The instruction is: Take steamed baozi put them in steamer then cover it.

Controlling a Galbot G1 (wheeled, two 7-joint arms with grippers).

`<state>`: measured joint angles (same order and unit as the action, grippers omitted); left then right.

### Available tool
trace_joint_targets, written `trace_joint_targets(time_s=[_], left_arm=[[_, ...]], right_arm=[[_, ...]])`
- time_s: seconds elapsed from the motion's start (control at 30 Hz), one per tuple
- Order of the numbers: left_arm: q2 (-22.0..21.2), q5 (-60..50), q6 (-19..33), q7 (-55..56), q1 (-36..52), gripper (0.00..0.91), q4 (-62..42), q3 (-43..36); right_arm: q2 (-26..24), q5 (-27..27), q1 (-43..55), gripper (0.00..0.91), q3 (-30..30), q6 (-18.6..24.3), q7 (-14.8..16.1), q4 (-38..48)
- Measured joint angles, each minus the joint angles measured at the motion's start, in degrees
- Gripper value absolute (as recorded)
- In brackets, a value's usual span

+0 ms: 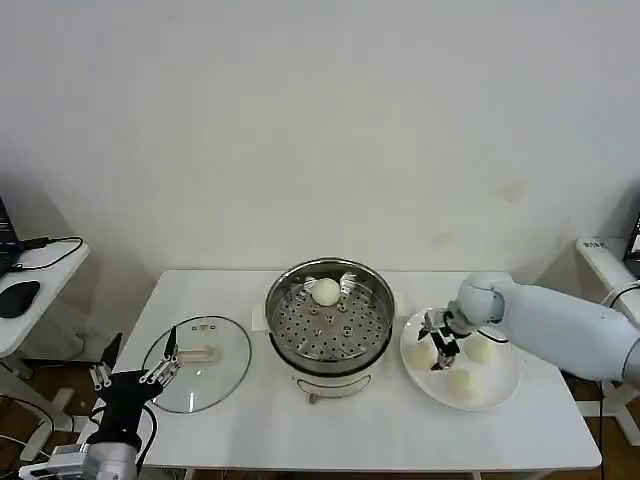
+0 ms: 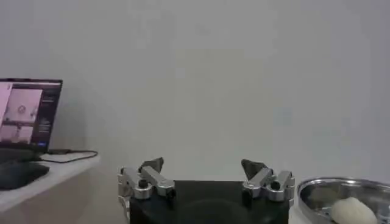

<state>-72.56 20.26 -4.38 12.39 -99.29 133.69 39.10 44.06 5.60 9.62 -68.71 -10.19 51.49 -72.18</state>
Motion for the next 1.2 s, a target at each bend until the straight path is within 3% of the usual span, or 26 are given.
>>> trace_joint_targets(time_s=[0.4, 0.67, 0.93, 1.2], left_arm=[[-0.3, -0.4, -0.1, 0.1, 0.2, 0.907, 0.0, -0.5], [0.2, -0.8, -0.1, 0.1, 0.5, 0.907, -0.2, -0.8], [1.2, -0.1, -0.7, 0.7, 1.5, 0.907, -1.1, -0.5], [2.0, 0.4, -1.7, 1.5, 3.0, 0.907, -2.2, -0.2]], right_arm=[[-1.5, 0.4, 1.5, 0.554, 0.4, -0.3, 0.5, -1.1], [-3.3, 2.6, 8.3, 0.564, -1.9, -0.3, 0.7, -3.0], [-2.4, 8.5, 22.9, 0.564, -8.2, -1.5, 0.4, -6.3], [1.7, 17.3, 34.4, 0.574, -12.9, -4.4, -1.2, -11.1]])
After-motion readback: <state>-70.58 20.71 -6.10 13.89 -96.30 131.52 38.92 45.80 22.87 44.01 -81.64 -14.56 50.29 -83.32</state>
